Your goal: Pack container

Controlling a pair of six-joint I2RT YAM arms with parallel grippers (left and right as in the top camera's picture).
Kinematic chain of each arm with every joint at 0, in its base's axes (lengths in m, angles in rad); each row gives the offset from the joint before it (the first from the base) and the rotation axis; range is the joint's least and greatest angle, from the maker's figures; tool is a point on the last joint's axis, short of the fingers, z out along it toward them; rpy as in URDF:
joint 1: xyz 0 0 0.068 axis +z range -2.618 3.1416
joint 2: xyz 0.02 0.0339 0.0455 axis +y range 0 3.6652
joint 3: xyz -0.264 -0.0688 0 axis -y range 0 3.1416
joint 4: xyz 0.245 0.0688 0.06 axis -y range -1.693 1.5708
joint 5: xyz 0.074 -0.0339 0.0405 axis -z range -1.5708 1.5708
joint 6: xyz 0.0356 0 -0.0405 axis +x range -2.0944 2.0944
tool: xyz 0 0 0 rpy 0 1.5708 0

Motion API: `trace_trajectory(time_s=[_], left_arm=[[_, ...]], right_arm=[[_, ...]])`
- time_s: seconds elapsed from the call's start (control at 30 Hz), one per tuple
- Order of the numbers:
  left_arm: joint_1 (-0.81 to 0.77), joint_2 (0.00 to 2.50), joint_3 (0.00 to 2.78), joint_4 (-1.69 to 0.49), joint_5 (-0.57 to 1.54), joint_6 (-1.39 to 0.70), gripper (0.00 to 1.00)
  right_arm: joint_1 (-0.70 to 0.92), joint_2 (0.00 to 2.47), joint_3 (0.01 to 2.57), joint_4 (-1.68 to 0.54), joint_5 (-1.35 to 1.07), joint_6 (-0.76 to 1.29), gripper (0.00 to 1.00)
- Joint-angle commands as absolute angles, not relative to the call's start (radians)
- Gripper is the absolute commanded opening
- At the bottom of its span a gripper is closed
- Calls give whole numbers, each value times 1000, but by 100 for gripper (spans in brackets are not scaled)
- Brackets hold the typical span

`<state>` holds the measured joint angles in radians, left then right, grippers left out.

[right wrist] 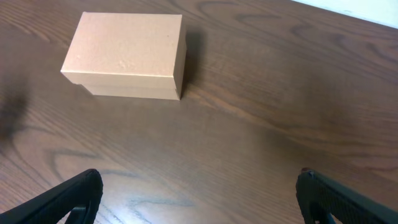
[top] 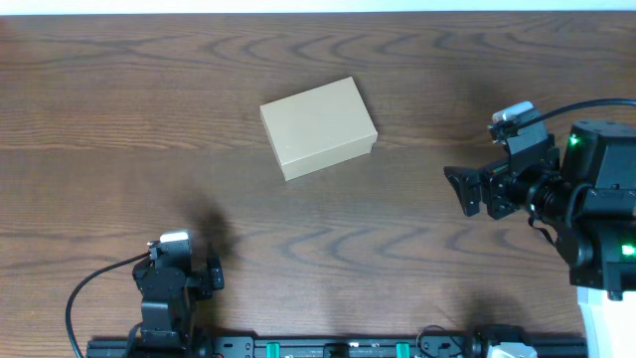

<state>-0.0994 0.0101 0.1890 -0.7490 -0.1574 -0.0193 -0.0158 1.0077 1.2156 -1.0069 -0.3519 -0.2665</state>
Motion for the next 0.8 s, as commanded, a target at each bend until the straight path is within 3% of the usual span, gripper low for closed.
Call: trace_trajectory(time_s=[0.0,0.47,0.63,0.77], left_arm=[[-99,4,167,-755,-164,-23,95],[-99,4,167,-755,-164,-23,95],[-99,4,167,-755,-164,-23,95],[-99,4,167,-755,-164,-23,95]], right_arm=[[-22,1008,1215,-1007,-363,-278,99],[-19,1003,1215,-1061,-355,-278,99],[-19,888,1211,-1183,-339,-278,99],[-19,775,1099,-1125,-268,-278,99]])
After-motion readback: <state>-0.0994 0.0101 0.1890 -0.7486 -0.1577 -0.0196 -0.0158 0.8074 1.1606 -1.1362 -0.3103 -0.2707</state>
